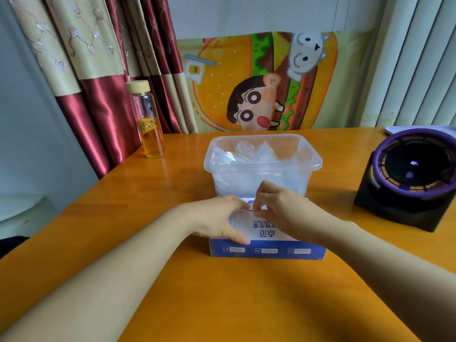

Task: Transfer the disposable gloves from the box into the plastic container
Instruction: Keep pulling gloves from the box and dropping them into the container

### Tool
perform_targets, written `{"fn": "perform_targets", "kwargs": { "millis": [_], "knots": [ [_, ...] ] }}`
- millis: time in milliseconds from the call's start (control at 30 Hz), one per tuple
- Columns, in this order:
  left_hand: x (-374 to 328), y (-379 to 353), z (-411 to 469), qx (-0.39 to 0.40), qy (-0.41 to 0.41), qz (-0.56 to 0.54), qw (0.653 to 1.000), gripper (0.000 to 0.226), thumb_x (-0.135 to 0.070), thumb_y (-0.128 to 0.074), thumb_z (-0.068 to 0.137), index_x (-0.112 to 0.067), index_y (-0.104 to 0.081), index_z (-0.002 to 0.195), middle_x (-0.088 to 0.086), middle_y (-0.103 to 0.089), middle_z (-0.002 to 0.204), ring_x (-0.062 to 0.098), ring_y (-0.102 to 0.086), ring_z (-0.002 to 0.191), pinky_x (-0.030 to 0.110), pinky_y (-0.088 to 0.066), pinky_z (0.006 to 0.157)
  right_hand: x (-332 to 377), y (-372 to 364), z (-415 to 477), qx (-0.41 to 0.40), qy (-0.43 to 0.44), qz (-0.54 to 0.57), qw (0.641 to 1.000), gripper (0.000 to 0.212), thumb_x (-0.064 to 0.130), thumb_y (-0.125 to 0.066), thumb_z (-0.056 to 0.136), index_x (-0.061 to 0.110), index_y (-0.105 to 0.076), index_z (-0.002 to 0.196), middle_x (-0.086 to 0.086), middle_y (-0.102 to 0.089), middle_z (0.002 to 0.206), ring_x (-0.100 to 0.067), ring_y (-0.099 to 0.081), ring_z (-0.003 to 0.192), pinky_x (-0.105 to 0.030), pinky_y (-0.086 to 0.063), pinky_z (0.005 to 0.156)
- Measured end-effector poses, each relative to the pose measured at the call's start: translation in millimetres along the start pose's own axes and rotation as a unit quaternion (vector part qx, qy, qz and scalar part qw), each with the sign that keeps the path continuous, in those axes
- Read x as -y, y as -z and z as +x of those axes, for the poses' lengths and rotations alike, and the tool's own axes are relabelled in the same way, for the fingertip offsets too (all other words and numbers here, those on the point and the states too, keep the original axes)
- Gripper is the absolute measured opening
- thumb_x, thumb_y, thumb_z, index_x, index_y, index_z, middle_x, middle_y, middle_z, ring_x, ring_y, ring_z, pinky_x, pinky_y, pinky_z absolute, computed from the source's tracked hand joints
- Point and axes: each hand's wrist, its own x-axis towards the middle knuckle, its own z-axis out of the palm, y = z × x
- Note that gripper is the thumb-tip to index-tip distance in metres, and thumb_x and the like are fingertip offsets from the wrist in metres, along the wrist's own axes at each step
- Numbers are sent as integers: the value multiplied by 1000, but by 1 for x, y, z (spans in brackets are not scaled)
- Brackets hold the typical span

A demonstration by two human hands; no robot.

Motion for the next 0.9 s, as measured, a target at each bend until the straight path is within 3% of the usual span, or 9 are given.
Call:
{"fn": "perform_targets", "kwargs": {
  "millis": [133, 267, 333, 433, 567, 633, 767, 800, 900],
  "knots": [
    [2, -1, 1, 1, 1, 3, 1000, 80, -49, -70, 80, -32, -31, 147, -11, -34, 148, 11, -41, 127, 32, -47, 100, -2, 3, -3, -46, 3, 24, 999, 16, 25, -53, 95, 20, -66, 104, 12, -43, 100, -15, -57, 80, -25, -47, 67],
    [5, -2, 2, 4, -5, 9, 1000, 80, -51, -68, 81, -31, -27, 148, -11, -31, 149, 8, -38, 128, 29, -45, 101, -13, 8, -5, -45, -51, 90, 994, 33, 42, -63, 85, 27, -64, 115, 14, -53, 104, -4, -54, 74, -21, -47, 65],
    [5, -2, 2, 4, -6, 8, 1000, 82, -51, -68, 81, -31, -26, 149, -11, -29, 151, 9, -36, 130, 30, -43, 104, -10, 0, -4, -2, -91, 73, 993, 33, 48, -69, 79, 33, -65, 107, 19, -51, 100, 4, -49, 72, -14, -37, 60],
    [4, -3, 0, 4, -7, 11, 1000, 83, -49, -68, 82, -29, -25, 150, -10, -28, 152, 10, -36, 131, 31, -43, 104, -2, -15, 0, -21, -156, 144, 977, 11, 41, -67, 84, 30, -66, 84, 18, -53, 78, 0, -49, 63, -12, -35, 53],
    [4, -4, -1, -3, -19, -18, 1000, 74, -46, -70, 81, -32, -34, 145, -9, -37, 144, 9, -42, 124, 35, -45, 103, -5, -18, -1, -106, -201, 322, 919, 16, 29, -64, 88, 17, -69, 78, 7, -62, 68, -6, -53, 59, -10, -38, 50],
    [4, -4, -1, -5, -18, -26, 999, 74, -45, -71, 81, -33, -35, 144, -9, -38, 143, 9, -43, 123, 35, -46, 101, -7, -17, -4, -148, -220, 383, 885, 18, 31, -64, 88, 18, -66, 75, 3, -63, 69, -8, -55, 60, -16, -41, 53],
    [1, -5, -4, -3, -8, -41, 999, 75, -43, -71, 81, -32, -33, 145, -10, -37, 144, 11, -46, 122, 34, -49, 98, -14, -15, -9, -258, -257, 506, 782, 21, 34, -61, 90, 18, -64, 76, -8, -64, 76, -24, -60, 74, -34, -48, 69],
    [1, -5, -4, -2, -8, -42, 999, 75, -43, -71, 81, -33, -33, 145, -10, -38, 144, 11, -47, 121, 33, -50, 97, -14, -15, -9, -267, -250, 509, 779, 21, 35, -60, 90, 19, -64, 77, -10, -66, 79, -26, -61, 77, -35, -48, 70],
    [1, -5, -5, -4, -14, -53, 999, 74, -44, -72, 81, -33, -35, 144, -10, -42, 142, 12, -51, 118, 32, -53, 93, -7, -15, -9, -244, -209, 471, 822, 16, 36, -65, 86, 21, -66, 86, -7, -69, 79, -18, -66, 75, -23, -47, 61]
  ]
}}
